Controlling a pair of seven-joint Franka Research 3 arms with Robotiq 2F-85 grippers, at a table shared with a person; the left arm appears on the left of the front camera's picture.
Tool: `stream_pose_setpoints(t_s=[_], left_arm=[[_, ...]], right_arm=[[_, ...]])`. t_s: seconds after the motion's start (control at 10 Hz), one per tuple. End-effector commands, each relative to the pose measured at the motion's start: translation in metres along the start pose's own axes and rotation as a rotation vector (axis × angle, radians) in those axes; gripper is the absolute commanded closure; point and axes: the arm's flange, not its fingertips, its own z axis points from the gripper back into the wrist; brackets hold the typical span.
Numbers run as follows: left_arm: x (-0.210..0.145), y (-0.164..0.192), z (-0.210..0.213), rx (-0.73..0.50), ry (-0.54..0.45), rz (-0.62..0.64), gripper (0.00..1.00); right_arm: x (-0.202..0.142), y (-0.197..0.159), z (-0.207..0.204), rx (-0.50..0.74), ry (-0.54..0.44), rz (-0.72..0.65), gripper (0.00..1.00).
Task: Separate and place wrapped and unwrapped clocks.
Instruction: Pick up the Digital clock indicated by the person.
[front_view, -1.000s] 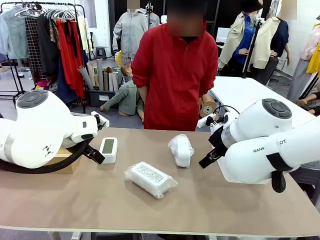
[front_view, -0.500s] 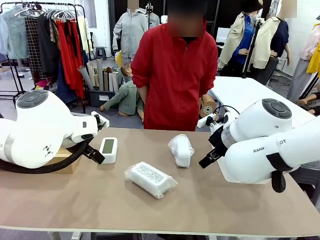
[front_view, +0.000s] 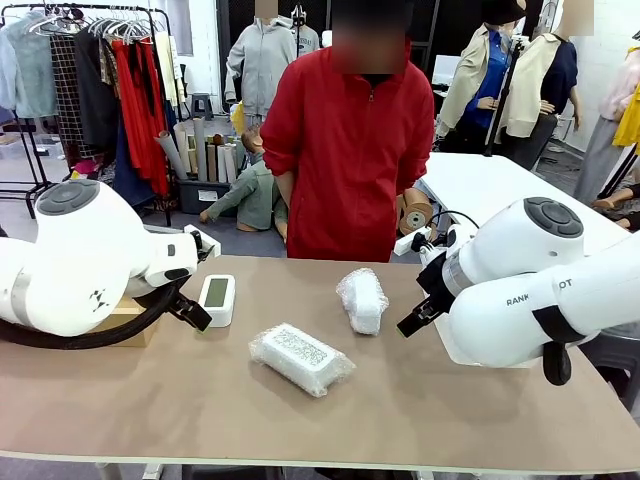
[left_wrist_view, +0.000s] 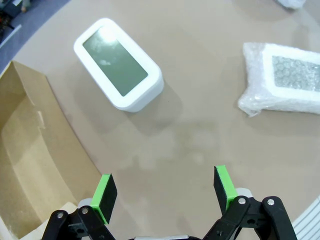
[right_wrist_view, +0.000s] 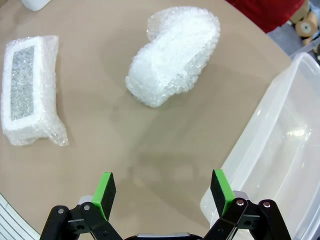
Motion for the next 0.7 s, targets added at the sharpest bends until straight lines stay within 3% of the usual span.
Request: stream_pose_setpoints(t_s=[0.0,0.3,0.6], left_arm=[[0.006,0.008,0.016,-0.048,0.011,-0.018,0.00],[0.012,0.017,0.034,-0.129,0.014,-0.048,0.00],[0.013,0.035,0.043,-0.239,0.005,-0.162,0.00]], right_arm=[[0.005,0.001,0.003,0.036,-0.004,0.024,0.00],[0.012,0.001,0.011,0.095,0.022,0.057,0.00],[0.026,-0.003,0.027,0.219,0.028,0.140,0.00]])
